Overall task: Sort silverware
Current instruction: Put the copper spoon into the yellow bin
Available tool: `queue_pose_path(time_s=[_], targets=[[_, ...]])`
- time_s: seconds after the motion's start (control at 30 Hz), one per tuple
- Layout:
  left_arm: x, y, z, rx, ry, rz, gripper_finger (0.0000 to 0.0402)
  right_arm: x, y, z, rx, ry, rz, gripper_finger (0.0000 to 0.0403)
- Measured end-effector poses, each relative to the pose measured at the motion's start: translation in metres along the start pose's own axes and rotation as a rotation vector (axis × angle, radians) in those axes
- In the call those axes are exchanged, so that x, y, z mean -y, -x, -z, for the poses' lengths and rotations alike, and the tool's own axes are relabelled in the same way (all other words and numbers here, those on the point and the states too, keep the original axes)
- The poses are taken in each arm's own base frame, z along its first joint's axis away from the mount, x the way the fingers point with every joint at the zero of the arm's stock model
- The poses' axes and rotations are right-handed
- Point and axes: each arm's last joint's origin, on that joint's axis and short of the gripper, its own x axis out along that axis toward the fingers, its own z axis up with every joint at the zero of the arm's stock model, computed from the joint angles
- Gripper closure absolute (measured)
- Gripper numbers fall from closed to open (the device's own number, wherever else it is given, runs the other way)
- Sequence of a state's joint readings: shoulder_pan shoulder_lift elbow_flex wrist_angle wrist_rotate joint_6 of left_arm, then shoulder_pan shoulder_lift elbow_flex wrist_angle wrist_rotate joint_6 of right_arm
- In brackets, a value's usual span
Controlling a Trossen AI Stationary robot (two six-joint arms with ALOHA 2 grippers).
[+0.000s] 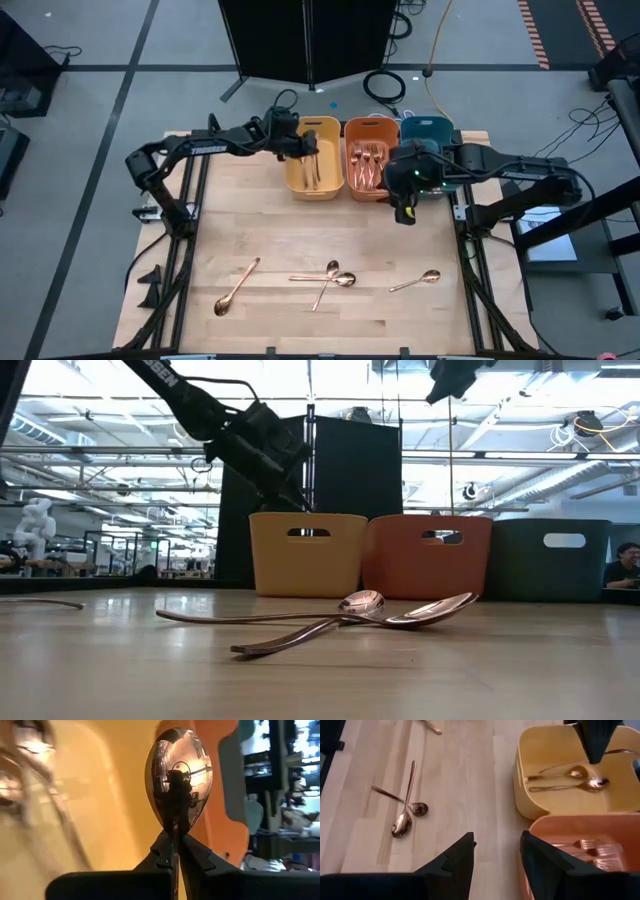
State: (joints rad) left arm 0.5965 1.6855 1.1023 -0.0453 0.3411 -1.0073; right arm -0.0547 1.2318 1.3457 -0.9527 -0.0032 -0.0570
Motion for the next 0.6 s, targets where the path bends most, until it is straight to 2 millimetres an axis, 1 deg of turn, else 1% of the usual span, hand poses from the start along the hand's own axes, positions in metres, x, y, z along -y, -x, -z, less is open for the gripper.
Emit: queue_pose_path(time_s=[0.07,0.13,0.27,0.37,0.43,0.5,0.6], targets=[[0.001,0.000,0.000,0.013,-0.038,0.003,0.0384,0.004,-0.004,-0.002,0.008,-0.010,-0.012,0.0255],[0.003,0.001,-0.002,0.026,-0.097,0.018,0.0365,0.008,-0.006,-0.003,0.009,-0.041,-0.005,0.0255],[0.004,0.002,-0.004,0.033,-0.141,0.036,0.0310,0.014,-0.013,-0.006,0.015,-0.106,0.009,0.0255],[0.004,0.006,-0.010,0.056,-0.146,0.059,0.0272,0.017,-0.017,-0.008,0.020,-0.138,0.018,0.0255],[0.002,0.012,-0.017,0.049,-0.145,0.072,0.0256,0.021,-0.021,-0.010,0.028,-0.188,0.027,0.0255],[0.003,0.022,-0.023,0.042,-0.189,0.112,0.0249,0.026,-0.025,-0.011,0.035,-0.262,0.037,0.0255],[0.010,0.045,-0.032,0.056,-0.317,0.187,0.0248,0.032,-0.029,-0.015,0.071,-0.397,0.052,0.0255]])
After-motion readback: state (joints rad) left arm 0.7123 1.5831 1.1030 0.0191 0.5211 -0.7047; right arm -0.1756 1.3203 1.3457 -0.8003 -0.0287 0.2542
